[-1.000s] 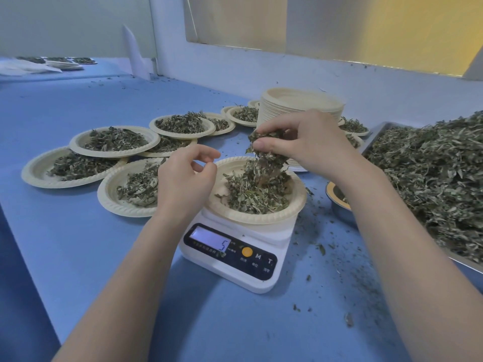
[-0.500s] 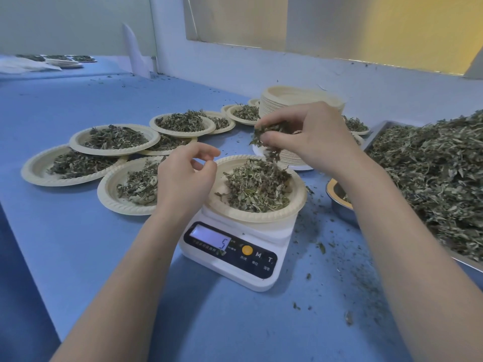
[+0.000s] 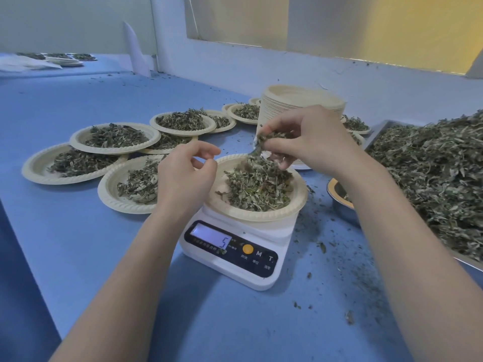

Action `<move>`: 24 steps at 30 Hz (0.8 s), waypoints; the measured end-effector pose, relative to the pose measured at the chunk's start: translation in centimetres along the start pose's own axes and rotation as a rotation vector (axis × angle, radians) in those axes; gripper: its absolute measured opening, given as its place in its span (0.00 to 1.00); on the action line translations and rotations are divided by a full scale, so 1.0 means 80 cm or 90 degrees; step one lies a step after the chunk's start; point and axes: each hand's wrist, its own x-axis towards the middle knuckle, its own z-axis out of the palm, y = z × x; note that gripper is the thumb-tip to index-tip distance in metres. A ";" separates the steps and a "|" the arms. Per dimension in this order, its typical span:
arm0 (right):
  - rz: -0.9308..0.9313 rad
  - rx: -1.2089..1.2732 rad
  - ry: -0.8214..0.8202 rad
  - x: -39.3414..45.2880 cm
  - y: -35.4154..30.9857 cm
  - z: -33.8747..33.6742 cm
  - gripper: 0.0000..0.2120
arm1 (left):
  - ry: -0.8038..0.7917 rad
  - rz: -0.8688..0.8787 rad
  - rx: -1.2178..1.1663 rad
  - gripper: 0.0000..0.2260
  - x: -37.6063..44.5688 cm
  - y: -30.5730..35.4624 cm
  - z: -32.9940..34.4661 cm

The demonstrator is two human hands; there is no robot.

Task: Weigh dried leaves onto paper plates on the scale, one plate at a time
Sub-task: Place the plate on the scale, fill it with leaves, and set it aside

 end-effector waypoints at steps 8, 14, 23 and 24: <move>0.012 0.041 0.007 0.000 0.002 -0.003 0.07 | 0.003 0.000 0.001 0.10 0.000 0.001 0.000; 0.018 0.031 0.002 0.001 0.002 -0.003 0.08 | 0.002 0.002 0.004 0.11 0.000 0.000 0.000; 0.036 0.036 -0.007 -0.001 0.002 -0.002 0.06 | 0.001 -0.007 -0.003 0.11 0.001 0.000 0.000; 0.036 0.035 -0.010 -0.001 0.002 -0.002 0.06 | 0.001 -0.008 -0.002 0.11 0.001 0.000 0.000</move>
